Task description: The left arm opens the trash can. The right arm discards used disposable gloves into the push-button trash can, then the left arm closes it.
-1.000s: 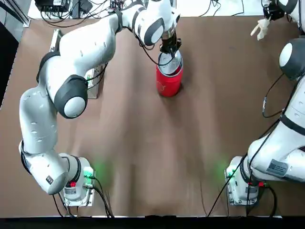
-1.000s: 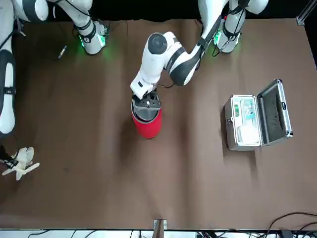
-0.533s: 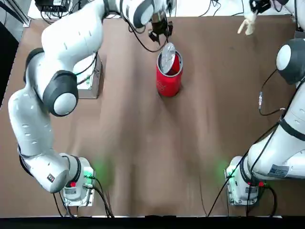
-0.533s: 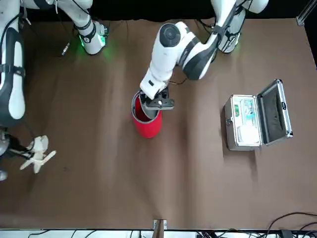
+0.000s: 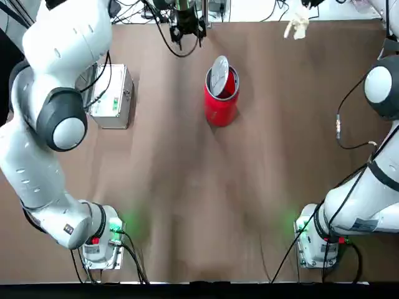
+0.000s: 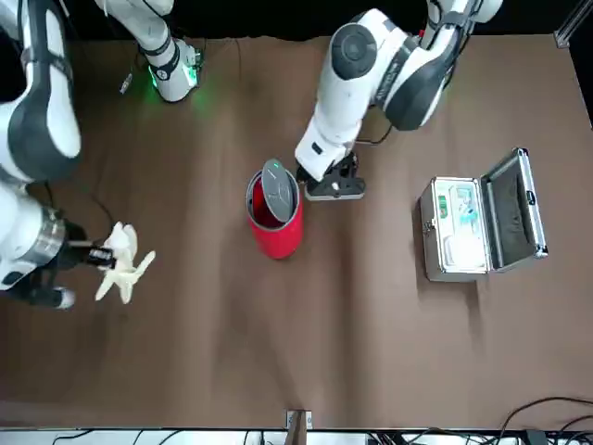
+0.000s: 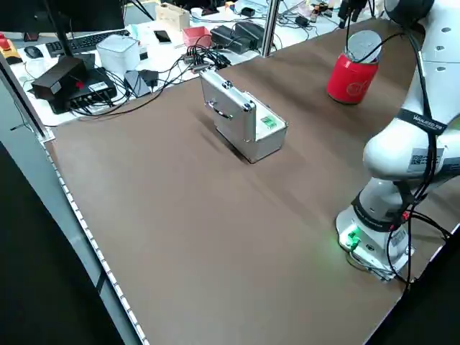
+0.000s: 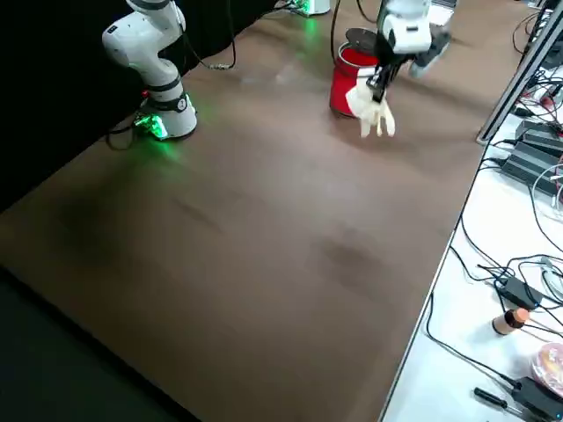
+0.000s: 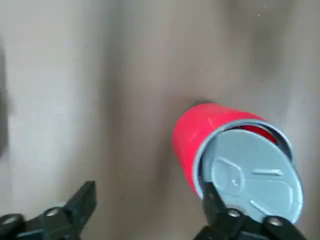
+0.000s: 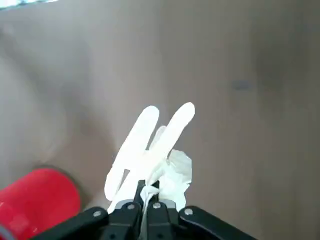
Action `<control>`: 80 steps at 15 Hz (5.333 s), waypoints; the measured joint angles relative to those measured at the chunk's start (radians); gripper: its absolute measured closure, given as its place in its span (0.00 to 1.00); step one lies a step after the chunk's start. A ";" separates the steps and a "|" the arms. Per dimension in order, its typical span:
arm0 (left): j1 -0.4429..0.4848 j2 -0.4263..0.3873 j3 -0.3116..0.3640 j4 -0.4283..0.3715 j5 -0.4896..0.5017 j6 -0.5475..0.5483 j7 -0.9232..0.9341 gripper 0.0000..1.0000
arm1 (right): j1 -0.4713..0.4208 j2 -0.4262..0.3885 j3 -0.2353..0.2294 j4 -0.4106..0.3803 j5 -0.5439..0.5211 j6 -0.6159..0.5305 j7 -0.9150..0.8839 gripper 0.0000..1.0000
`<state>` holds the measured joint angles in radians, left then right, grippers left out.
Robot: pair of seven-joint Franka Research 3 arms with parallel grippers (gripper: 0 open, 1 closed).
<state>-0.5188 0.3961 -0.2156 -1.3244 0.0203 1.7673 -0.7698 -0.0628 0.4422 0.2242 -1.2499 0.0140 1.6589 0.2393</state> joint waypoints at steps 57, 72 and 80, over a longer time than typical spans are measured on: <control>0.542 -0.306 0.096 -0.119 -0.020 -0.152 0.827 0.00 | 0.156 0.209 0.168 -0.134 0.577 0.000 -0.081 0.98; 0.529 -0.258 0.081 -0.121 -0.020 -0.101 0.827 0.00 | 0.157 0.278 0.167 -0.134 0.580 0.051 -0.080 0.97; 0.527 -0.257 0.075 -0.121 -0.020 -0.099 0.827 0.00 | 0.154 0.278 0.168 -0.124 0.591 0.051 -0.072 0.56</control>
<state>0.0084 0.1388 -0.1405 -1.4457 0.0006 1.6686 0.0576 0.0910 0.7199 0.3921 -1.3736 0.6054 1.7103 0.1669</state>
